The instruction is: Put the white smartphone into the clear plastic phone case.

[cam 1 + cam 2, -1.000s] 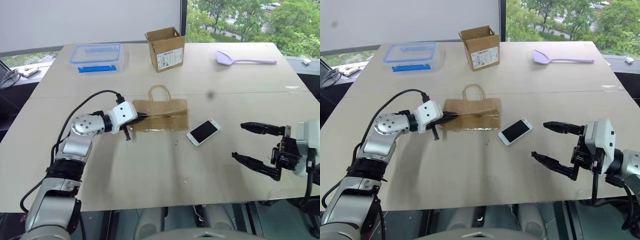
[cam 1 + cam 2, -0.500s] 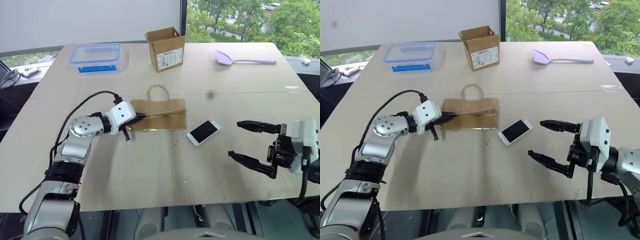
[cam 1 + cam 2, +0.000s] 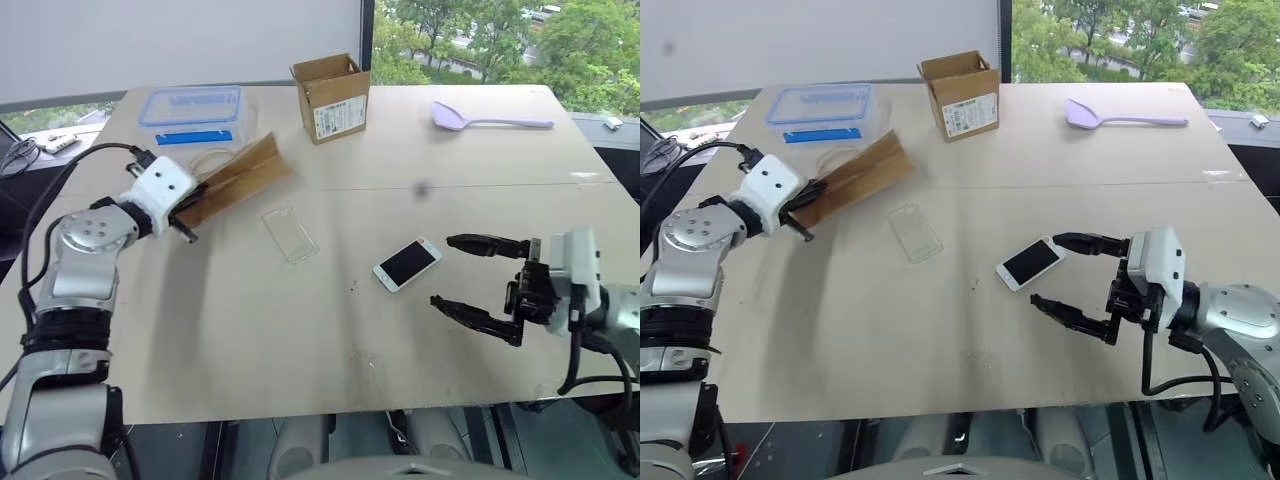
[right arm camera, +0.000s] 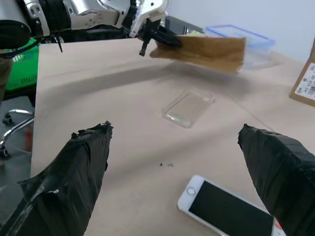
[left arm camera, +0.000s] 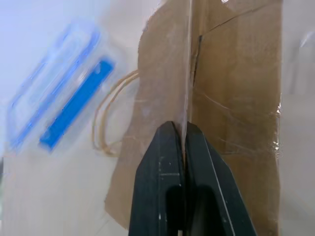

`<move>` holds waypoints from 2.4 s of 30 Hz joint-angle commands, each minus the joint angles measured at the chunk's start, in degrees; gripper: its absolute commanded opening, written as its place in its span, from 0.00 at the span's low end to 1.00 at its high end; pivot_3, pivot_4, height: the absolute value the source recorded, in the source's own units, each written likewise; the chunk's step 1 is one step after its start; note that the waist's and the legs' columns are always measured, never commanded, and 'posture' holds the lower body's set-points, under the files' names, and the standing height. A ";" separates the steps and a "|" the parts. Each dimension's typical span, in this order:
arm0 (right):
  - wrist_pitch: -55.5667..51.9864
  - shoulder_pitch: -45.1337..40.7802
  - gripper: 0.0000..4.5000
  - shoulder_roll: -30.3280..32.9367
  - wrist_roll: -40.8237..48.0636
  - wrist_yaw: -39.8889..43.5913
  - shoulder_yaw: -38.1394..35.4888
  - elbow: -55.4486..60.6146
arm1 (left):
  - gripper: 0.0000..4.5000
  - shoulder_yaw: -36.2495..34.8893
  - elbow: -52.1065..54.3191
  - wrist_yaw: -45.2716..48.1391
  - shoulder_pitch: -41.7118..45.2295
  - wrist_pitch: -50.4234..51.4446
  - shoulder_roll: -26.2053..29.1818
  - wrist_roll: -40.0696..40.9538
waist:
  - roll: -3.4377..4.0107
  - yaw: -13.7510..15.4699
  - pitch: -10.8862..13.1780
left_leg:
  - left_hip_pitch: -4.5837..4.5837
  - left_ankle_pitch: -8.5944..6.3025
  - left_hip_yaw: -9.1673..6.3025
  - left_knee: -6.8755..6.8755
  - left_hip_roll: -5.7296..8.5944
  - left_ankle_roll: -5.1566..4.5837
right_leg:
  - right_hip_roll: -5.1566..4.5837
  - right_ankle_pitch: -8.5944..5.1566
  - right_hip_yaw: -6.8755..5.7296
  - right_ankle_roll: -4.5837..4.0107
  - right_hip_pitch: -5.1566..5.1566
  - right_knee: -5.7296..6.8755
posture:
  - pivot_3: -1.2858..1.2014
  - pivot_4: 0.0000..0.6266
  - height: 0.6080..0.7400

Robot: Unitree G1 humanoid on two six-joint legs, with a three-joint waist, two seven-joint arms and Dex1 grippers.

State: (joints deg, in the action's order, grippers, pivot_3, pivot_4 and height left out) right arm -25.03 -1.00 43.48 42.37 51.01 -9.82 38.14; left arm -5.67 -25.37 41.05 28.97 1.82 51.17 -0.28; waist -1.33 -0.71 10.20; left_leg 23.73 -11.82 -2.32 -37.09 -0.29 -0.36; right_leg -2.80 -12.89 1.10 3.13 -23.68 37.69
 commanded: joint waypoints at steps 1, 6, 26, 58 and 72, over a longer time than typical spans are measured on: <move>1.56 -1.88 1.00 -1.32 -1.32 -0.54 1.78 0.33 | 0.01 -1.54 -1.25 -0.98 0.19 1.76 1.24 -0.18 | -0.01 0.17 0.00 | 0.01 0.00 -0.01 0.00 0.00 0.00 | 0.00 0.00 -0.01 0.00 -0.01 0.00 | 0.52 0.24 1.00; 2.80 -2.96 1.00 -2.72 -4.87 -1.69 3.33 -0.60 | 0.01 -0.41 -5.47 -4.06 1.82 -0.72 0.92 -2.81 | -0.03 0.32 0.02 | 0.04 0.00 -0.04 -0.01 0.00 0.00 | -0.01 0.02 -0.05 -0.03 -0.01 -0.01 | 0.52 0.24 1.00; 4.55 -2.91 1.00 -4.30 -7.56 -2.14 3.41 -2.65 | 0.55 -1.21 10.83 37.15 -0.34 18.38 4.44 24.93 | -0.04 -0.24 0.04 | -0.01 0.00 0.03 0.03 -0.02 0.00 | -0.02 0.07 0.00 -0.33 -0.03 0.02 | 0.52 0.24 1.00; 5.81 11.44 1.00 -2.88 -10.66 -6.71 -1.91 5.92 | 0.05 28.54 -45.46 44.63 33.97 -34.35 -12.81 -12.02 | -0.14 0.89 0.04 | 0.05 -0.07 0.21 -0.12 0.08 -0.13 | 0.04 -0.03 0.01 0.01 0.01 0.02 | 0.52 0.24 1.00; 5.59 10.66 1.00 -2.49 -9.86 -5.42 -1.73 4.18 | 0.01 24.41 8.98 49.07 18.75 20.19 -9.30 6.76 | -0.14 0.01 0.09 | 0.16 -0.08 0.11 -0.11 -0.07 -0.13 | 0.00 -0.02 0.01 0.02 -0.01 0.00 | 0.52 0.24 1.00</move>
State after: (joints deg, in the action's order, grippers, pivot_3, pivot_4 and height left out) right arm -19.80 10.00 40.47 31.50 45.23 -10.02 41.64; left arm 20.41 -23.02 91.51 49.10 18.44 40.96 5.19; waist -1.47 -0.70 10.29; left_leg 23.84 -11.90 -2.20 -37.20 -0.35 -0.49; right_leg -2.79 -12.93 1.13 3.13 -23.68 37.71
